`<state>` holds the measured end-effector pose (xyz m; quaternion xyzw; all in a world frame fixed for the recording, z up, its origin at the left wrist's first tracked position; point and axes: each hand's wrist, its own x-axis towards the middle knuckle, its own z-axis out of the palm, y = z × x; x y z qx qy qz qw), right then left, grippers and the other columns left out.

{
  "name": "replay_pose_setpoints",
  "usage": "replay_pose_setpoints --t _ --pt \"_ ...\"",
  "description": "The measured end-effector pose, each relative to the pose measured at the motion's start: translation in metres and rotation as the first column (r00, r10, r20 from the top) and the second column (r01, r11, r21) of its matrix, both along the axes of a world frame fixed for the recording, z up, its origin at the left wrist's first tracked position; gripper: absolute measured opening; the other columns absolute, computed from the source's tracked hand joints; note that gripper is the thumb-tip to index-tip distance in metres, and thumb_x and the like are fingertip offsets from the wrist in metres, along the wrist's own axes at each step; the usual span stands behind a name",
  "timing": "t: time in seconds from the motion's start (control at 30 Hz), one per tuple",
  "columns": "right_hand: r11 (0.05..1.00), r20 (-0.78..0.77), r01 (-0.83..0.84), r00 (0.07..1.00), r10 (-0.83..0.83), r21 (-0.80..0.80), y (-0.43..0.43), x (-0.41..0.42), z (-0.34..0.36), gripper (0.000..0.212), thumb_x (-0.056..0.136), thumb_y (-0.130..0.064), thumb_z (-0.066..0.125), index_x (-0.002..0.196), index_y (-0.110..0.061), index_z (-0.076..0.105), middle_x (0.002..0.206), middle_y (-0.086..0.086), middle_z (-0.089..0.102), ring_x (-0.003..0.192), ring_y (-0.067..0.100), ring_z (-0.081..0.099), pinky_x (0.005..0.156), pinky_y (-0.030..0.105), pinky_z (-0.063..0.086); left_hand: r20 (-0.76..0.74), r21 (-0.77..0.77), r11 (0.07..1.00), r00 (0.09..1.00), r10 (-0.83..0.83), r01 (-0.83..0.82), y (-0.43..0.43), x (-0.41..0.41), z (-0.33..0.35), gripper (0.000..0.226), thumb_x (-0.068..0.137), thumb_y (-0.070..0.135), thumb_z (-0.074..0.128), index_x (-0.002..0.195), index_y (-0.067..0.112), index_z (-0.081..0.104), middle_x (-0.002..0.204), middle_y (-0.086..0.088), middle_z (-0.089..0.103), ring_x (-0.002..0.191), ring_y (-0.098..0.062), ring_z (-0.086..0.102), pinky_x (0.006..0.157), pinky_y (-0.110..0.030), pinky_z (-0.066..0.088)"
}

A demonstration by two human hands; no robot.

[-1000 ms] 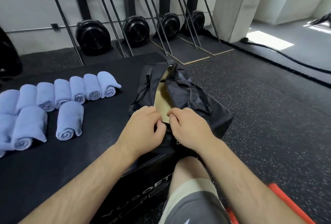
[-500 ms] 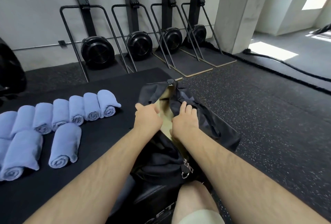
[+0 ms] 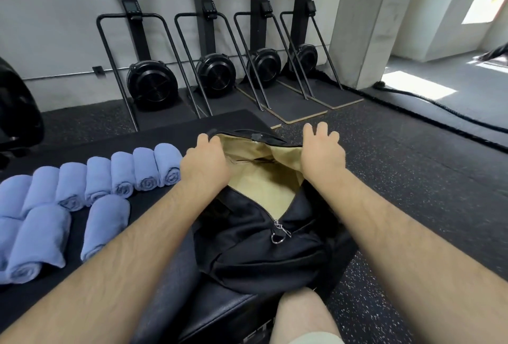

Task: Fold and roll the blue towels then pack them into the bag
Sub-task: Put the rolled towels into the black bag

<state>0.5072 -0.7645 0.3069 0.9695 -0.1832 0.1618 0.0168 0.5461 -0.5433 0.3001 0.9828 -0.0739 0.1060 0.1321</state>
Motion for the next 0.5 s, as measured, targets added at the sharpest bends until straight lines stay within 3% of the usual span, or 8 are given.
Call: replay_pose_setpoints --t 0.07,0.13,0.27,0.37,0.5 --pt "0.993 -0.052 -0.116 0.992 0.117 0.014 -0.002 -0.005 0.005 0.057 0.091 -0.005 0.055 0.141 -0.028 0.038 0.139 0.012 0.035 0.116 0.036 0.047 0.079 0.043 0.047 -0.022 -0.035 0.999 1.000 -0.007 0.006 0.003 0.001 0.004 0.026 0.086 0.009 0.046 0.111 0.014 0.049 0.115 -0.004 0.045 0.103 -0.033 0.057 0.067 -0.040 0.045" --pt "0.977 -0.115 -0.208 0.973 0.201 -0.052 0.005 -0.009 0.000 0.044 0.090 -0.010 0.056 0.130 -0.029 0.050 0.138 0.010 0.035 0.116 0.035 0.046 0.087 0.044 0.045 -0.037 -0.039 0.999 0.999 -0.022 0.020 0.003 -0.002 0.005 0.025 0.085 0.006 0.043 0.109 0.013 0.048 0.113 -0.002 0.042 0.100 -0.034 0.058 0.066 -0.039 0.046" --pt "0.950 -0.312 -0.258 0.930 0.195 -0.177 0.017 -0.009 -0.015 0.037 0.095 -0.023 0.051 0.131 -0.027 0.062 0.143 0.002 0.040 0.128 0.030 0.036 0.102 0.041 0.035 -0.040 0.014 0.997 0.996 -0.077 0.078 0.002 -0.011 0.005 0.028 0.089 0.009 0.044 0.117 0.009 0.049 0.122 -0.008 0.044 0.107 -0.037 0.058 0.078 -0.041 0.053" --pt "0.957 -0.256 -0.208 0.954 0.154 -0.200 0.016 -0.009 -0.007 0.039 0.093 -0.020 0.051 0.132 -0.020 0.057 0.134 0.003 0.049 0.125 0.029 0.042 0.101 0.040 0.035 -0.042 -0.029 0.998 0.998 -0.054 0.053 0.004 -0.013 0.007 0.031 0.089 0.009 0.047 0.120 0.010 0.048 0.127 -0.012 0.042 0.102 -0.038 0.060 0.074 -0.039 0.050" --pt "0.990 -0.145 -0.102 0.986 0.087 -0.100 0.015 -0.005 0.013 0.040 0.094 -0.017 0.054 0.134 -0.016 0.049 0.134 0.006 0.045 0.121 0.032 0.048 0.089 0.039 0.044 -0.045 -0.107 0.994 0.998 -0.037 0.032 0.004 -0.019 0.011 0.031 0.085 0.003 0.045 0.116 0.010 0.048 0.121 -0.014 0.034 0.073 -0.033 0.056 0.065 -0.040 0.052"
